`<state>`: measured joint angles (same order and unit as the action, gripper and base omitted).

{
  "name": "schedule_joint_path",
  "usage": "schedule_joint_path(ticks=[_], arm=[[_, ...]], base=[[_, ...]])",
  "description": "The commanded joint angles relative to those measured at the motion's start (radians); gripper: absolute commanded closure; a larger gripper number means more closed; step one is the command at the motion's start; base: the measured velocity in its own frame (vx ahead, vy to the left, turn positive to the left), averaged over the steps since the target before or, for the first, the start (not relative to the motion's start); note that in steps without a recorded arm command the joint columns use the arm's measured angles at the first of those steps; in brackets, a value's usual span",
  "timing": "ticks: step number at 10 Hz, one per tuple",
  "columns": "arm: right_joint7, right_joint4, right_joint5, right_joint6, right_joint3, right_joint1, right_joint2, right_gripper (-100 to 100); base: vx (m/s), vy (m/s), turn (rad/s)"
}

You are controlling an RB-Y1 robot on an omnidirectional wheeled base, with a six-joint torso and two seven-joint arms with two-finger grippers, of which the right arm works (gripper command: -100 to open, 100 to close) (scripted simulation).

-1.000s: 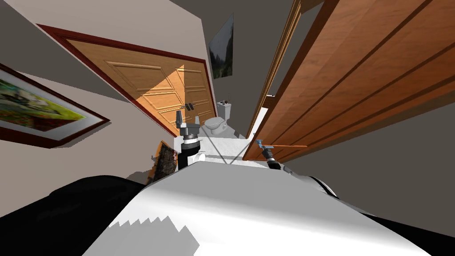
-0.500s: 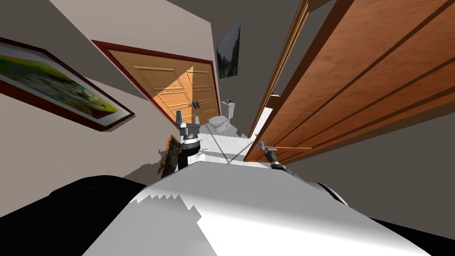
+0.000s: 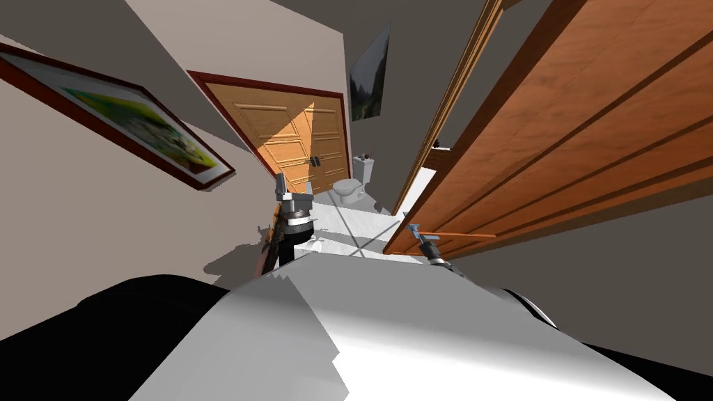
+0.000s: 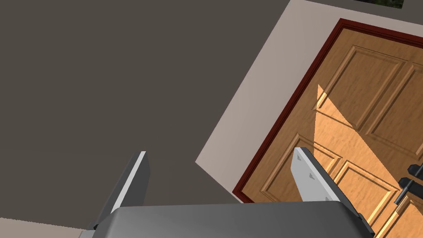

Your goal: Pull the door open

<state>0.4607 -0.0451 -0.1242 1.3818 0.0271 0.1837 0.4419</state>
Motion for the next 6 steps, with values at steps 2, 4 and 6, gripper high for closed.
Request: schedule_joint_path(ticks=[2, 4, 6], arm=[[0.002, -0.013, -0.002, 0.001, -0.001, -0.014, -0.001, 100], [0.007, -0.023, -0.005, 0.028, -0.002, -0.045, 0.004, 100], [0.009, -0.027, -0.006, 0.047, -0.001, -0.062, 0.009, 100]], base=[[-0.063, -0.039, 0.03], [-0.113, -0.075, 0.177], [-0.082, -0.03, 0.062]])
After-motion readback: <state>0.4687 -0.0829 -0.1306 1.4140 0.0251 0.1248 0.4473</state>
